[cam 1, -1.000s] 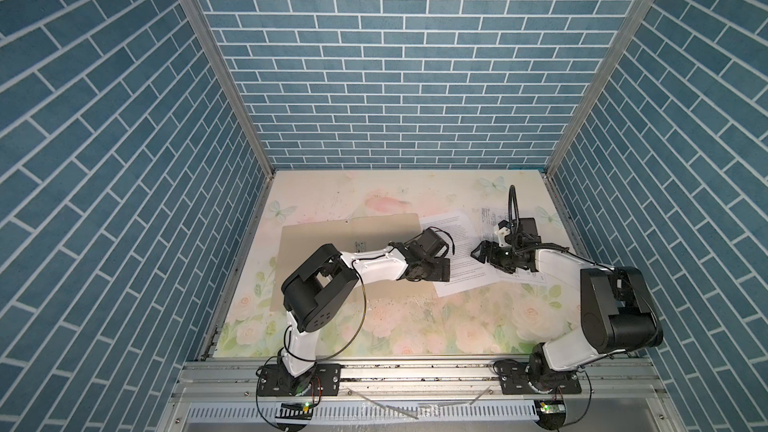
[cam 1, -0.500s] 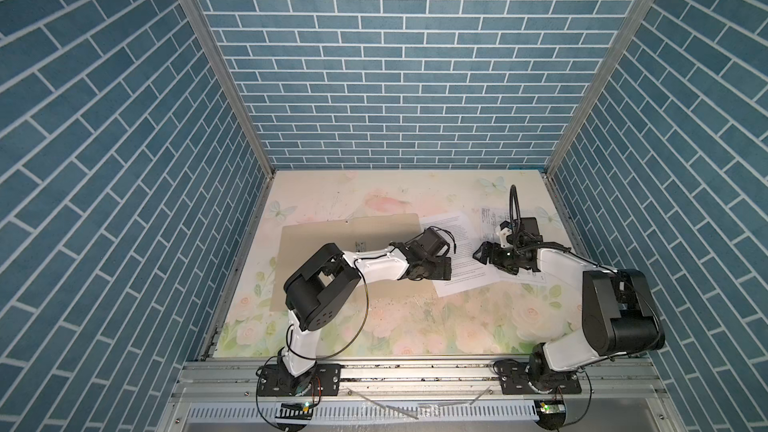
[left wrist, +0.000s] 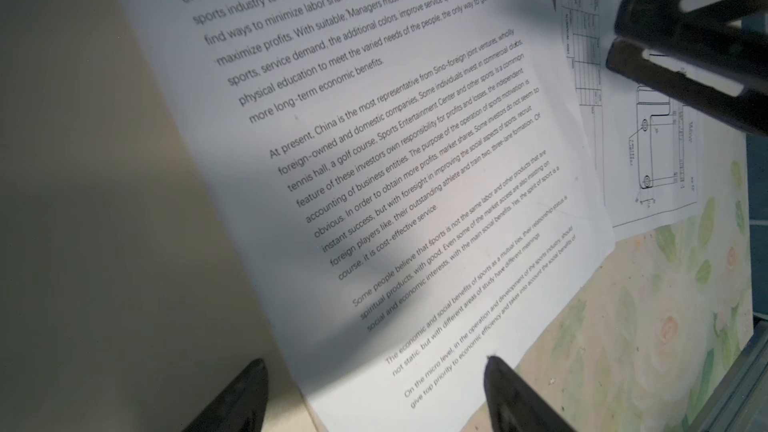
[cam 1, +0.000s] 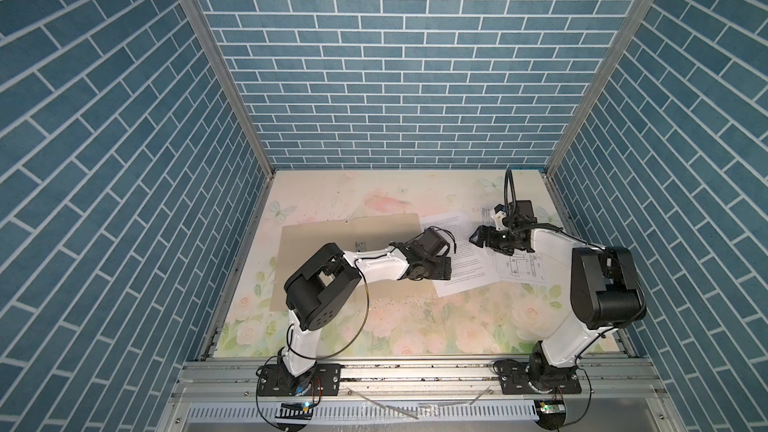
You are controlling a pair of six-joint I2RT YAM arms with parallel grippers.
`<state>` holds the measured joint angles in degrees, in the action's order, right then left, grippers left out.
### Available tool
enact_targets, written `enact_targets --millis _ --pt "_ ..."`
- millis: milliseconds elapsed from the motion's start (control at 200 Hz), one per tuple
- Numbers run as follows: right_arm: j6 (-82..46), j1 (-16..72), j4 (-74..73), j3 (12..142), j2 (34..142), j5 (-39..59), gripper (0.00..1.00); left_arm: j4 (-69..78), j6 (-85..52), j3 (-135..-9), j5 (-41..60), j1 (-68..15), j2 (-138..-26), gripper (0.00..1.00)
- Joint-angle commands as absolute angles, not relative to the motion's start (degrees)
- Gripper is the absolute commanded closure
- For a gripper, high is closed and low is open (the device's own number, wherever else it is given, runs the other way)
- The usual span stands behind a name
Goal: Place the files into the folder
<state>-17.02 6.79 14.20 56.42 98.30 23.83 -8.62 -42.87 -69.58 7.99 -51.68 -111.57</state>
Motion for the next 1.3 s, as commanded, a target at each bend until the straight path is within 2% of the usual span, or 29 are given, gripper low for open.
enact_targets --millis 0,460,1295 --pt "-12.67 6.59 17.16 59.1 100.21 25.85 0.12 -10.66 -42.71 -67.97 8.55 -51.99 -113.83 0.17" --pt "-11.78 6.58 18.48 59.68 103.45 31.48 0.16 -8.71 -42.96 -66.49 9.16 -51.98 -113.63 0.17" --pt "-18.37 4.31 18.56 55.5 98.7 44.68 0.18 -3.09 -43.98 -62.46 9.15 -51.93 -110.76 0.17"
